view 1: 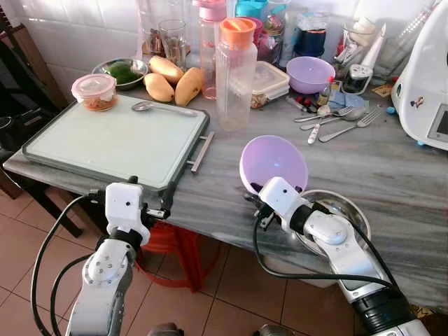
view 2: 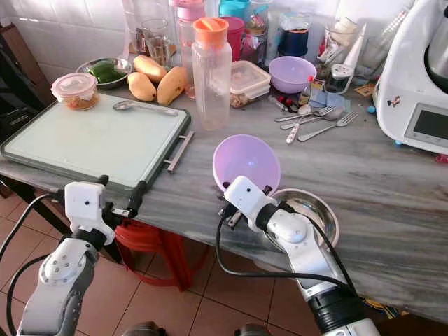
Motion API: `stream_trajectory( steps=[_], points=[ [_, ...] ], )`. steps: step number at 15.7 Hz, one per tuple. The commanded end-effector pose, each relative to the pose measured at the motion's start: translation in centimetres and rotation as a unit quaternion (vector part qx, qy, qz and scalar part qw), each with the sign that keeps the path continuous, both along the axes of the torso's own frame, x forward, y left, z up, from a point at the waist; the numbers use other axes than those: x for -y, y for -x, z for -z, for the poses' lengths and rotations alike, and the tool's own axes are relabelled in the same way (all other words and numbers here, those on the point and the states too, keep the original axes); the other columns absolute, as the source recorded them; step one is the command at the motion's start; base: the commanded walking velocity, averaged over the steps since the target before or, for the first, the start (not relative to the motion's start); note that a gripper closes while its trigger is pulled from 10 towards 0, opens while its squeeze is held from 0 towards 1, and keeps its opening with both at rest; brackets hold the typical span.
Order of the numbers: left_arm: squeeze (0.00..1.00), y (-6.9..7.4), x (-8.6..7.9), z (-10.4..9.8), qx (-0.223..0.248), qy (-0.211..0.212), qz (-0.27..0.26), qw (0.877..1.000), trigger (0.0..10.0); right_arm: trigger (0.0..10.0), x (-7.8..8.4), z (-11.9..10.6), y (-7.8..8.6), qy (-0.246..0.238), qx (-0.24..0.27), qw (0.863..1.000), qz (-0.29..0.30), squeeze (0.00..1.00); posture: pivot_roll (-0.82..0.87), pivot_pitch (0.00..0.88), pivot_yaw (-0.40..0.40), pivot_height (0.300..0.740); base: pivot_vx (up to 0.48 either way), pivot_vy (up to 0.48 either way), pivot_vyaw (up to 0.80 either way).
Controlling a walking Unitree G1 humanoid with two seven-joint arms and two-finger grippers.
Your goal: Setting the table
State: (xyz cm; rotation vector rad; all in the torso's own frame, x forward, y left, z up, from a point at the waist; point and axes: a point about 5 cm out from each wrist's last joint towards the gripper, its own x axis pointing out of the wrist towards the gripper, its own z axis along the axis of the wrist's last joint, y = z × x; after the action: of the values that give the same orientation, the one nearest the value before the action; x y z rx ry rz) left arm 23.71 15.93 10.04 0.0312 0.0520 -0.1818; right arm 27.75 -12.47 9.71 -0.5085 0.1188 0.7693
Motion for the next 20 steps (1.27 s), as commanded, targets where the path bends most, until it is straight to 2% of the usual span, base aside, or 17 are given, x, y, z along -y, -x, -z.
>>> stream_trajectory(
  steps=[1,5,15,20],
  points=[
    [0.0,-0.2,0.0,0.1,-0.005,-0.003,0.005,1.0,10.0,10.0,-0.2,-1.0,-0.3,0.0,0.019,1.0,-0.005,1.0,-0.02,0.0,0.022,0.74,0.0,0.0,0.0],
    [0.0,-0.3,0.0,0.4,-0.012,-0.006,0.006,1.0,10.0,10.0,-0.1,-1.1,-0.3,0.003,0.023,1.0,-0.008,1.0,-0.02,0.0,0.022,0.74,0.0,0.0,0.0],
    [0.0,-0.6,0.1,0.7,-0.021,-0.009,0.013,1.0,10.0,10.0,0.1,-2.9,-1.1,0.018,0.07,0.997,-0.004,1.0,-0.03,0.0,0.031,0.74,0.0,0.0,0.0],
    [0.0,-0.7,0.1,0.9,-0.028,-0.013,0.015,0.999,10.0,10.0,0.0,-3.0,-0.9,0.008,0.059,0.998,-0.009,1.0,-0.03,0.0,0.031,0.74,0.0,0.0,0.0]
  ],
)
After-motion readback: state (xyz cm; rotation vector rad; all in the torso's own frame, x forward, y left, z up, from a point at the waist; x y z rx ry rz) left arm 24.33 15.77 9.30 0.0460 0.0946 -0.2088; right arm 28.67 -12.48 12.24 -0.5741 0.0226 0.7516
